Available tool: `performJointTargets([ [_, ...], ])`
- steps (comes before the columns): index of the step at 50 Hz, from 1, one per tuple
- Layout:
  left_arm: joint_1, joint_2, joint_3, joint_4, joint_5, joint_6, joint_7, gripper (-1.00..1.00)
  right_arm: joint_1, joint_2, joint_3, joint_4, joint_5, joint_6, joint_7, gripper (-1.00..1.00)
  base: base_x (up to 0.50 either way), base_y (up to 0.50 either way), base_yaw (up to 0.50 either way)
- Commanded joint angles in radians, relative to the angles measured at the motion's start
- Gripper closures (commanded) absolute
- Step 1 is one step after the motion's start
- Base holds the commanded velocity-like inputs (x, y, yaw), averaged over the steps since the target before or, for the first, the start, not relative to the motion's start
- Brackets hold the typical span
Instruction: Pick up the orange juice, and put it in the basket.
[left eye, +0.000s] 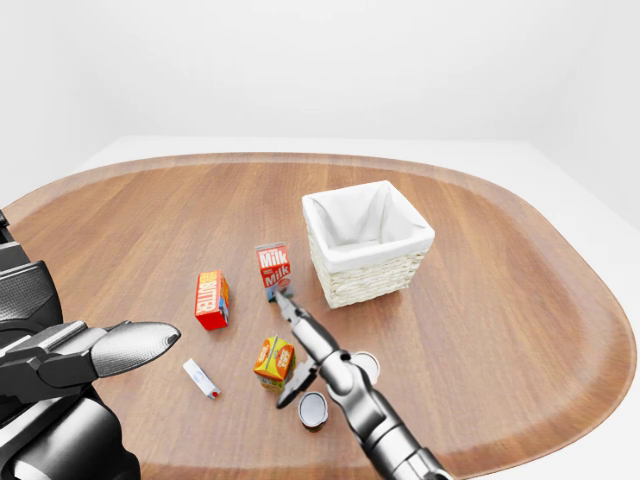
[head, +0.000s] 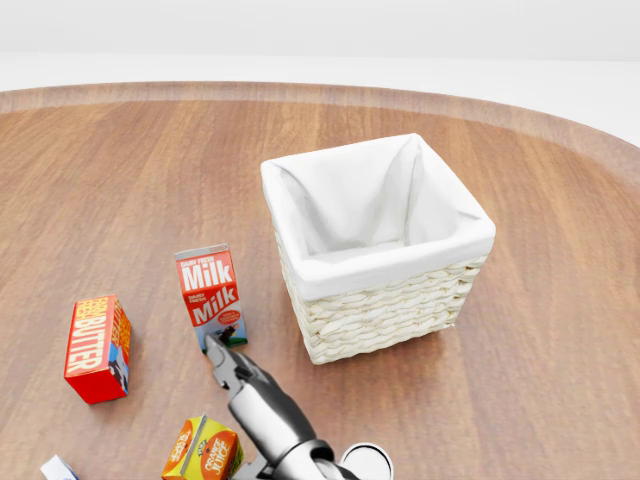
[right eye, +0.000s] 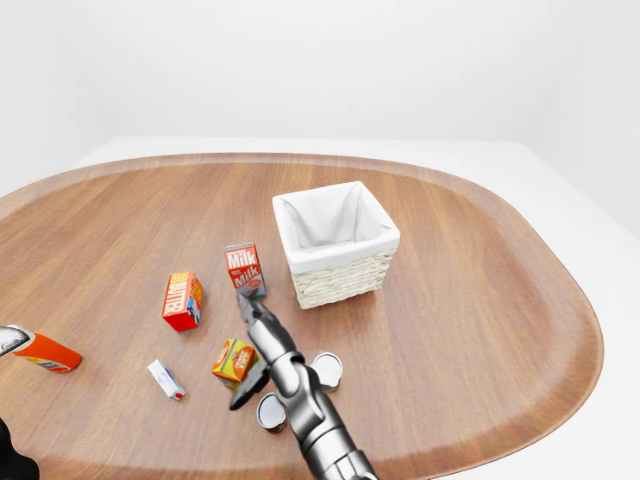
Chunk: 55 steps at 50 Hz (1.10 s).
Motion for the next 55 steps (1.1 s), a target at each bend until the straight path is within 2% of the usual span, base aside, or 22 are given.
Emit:
performJointTargets([
  [1, 0.000, 0.000, 0.000, 0.000, 0.000, 0.000, 0.000, -1.00, -0.011, 0.009, -0.003, 0.033, -0.006, 0.000, -0.007, -1.00, 0.00, 0.00, 0.00],
  [33, 0.000, 0.000, 0.000, 0.000, 0.000, 0.000, 0.000, -1.00, -0.049, 0.008, -0.031, 0.083, -0.004, 0.000, -0.017, -1.00, 0.00, 0.00, 0.00],
  [55, 0.000, 0.000, 0.000, 0.000, 0.000, 0.000, 0.000, -1.00, -0.193, 0.048, -0.084, 0.342, -0.001, 0.000, -0.095, -1.00, 0.00, 0.00, 0.00],
])
